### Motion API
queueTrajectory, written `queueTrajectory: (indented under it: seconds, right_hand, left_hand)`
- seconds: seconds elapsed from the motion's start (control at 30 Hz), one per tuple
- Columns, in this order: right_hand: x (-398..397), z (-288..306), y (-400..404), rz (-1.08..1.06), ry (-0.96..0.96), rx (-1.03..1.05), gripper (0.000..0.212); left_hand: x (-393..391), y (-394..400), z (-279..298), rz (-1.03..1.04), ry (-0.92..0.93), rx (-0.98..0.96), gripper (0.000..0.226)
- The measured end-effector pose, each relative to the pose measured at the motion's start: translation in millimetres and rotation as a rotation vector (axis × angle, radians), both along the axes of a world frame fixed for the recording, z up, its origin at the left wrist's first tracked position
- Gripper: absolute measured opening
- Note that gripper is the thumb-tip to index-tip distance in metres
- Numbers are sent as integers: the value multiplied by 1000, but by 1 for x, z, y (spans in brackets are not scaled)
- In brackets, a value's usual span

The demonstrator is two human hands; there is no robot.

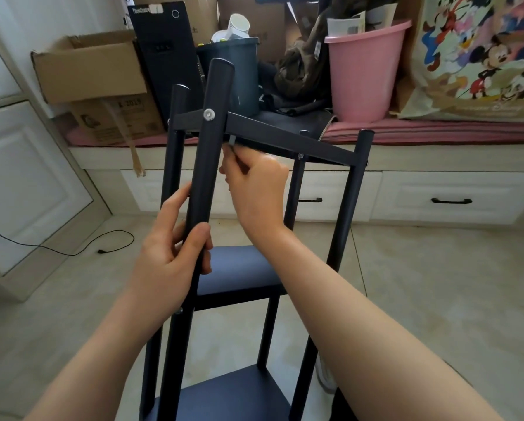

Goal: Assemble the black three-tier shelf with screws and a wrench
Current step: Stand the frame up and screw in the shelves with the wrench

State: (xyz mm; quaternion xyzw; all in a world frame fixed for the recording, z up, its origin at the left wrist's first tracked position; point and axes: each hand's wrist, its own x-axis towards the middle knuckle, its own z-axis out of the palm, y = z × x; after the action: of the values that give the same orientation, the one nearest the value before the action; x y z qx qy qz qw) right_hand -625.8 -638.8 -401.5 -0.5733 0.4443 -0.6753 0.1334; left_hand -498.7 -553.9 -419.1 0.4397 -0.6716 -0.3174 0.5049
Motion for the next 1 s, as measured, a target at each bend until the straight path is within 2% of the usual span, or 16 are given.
queueTrajectory:
  seconds: [0.23,0.43,0.7,1.0]
  right_hand:
    - [18,-2,-11,-27,-144,-85,24]
    - [25,-4,-10,-17,-160,-96,22]
    - [8,-4,1,75,110,41,24]
    - [-14,4,13,81,202,94,24]
  left_hand:
    - [5,-1,-2,-24,6,-4,56]
    - [9,-3,-3,-28,-2,-9,56]
    - [8,-2,-1,-22,19,0,56]
    - [6,-2,-1,-6,24,7,56]
